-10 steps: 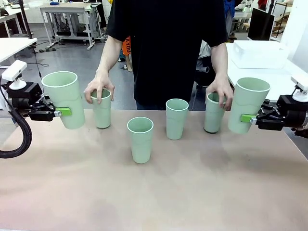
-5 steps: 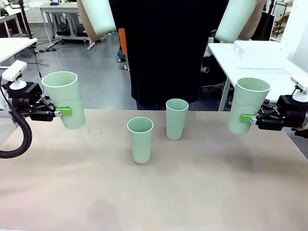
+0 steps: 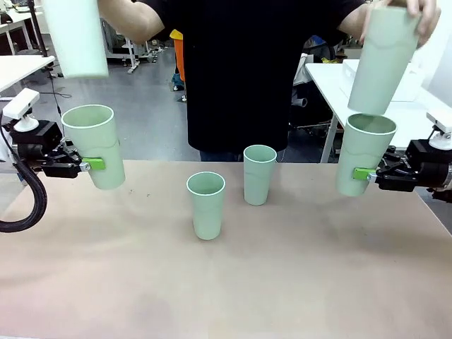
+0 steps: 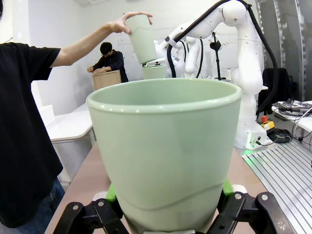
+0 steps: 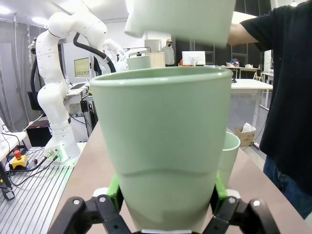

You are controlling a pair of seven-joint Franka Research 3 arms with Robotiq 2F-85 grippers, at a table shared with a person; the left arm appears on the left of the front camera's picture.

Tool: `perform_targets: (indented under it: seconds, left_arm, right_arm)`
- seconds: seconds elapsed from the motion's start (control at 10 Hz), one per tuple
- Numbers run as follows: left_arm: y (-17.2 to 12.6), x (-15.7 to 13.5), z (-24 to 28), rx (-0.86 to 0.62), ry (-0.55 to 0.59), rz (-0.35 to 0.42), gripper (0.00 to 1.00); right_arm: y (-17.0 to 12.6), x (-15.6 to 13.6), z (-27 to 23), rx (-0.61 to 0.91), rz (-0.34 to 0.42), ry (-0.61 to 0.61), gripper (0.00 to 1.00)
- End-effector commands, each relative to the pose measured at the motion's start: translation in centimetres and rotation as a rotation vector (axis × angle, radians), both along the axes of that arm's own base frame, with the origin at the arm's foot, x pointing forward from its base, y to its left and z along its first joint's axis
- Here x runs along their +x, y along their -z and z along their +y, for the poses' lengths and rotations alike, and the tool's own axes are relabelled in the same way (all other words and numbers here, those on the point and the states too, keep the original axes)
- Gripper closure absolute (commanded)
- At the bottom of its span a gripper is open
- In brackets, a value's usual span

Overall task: Stack the cups and store them in the basket.
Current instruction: Place the stack of Reusable plastic cups into the Pantry Basket.

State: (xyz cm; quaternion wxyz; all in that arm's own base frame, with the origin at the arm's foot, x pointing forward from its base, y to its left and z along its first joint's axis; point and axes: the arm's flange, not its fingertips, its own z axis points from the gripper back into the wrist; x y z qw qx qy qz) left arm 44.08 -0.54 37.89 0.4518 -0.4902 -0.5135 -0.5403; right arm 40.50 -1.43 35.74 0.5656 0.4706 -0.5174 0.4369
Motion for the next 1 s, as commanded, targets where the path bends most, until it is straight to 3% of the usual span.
perform_targets:
  seconds: [0.0, 0.9]
  left_arm:
    - [-0.31, 0.07, -0.01, -0.004, 0.002, -0.006, 0.15]
    - [-0.31, 0.07, -0.01, -0.004, 0.002, -0.006, 0.15]
  right_arm:
    - [-0.17, 0.05, 0.14, -0.004, -0.008, 0.001, 0.16]
    - [-0.17, 0.05, 0.14, -0.004, -0.008, 0.001, 0.16]
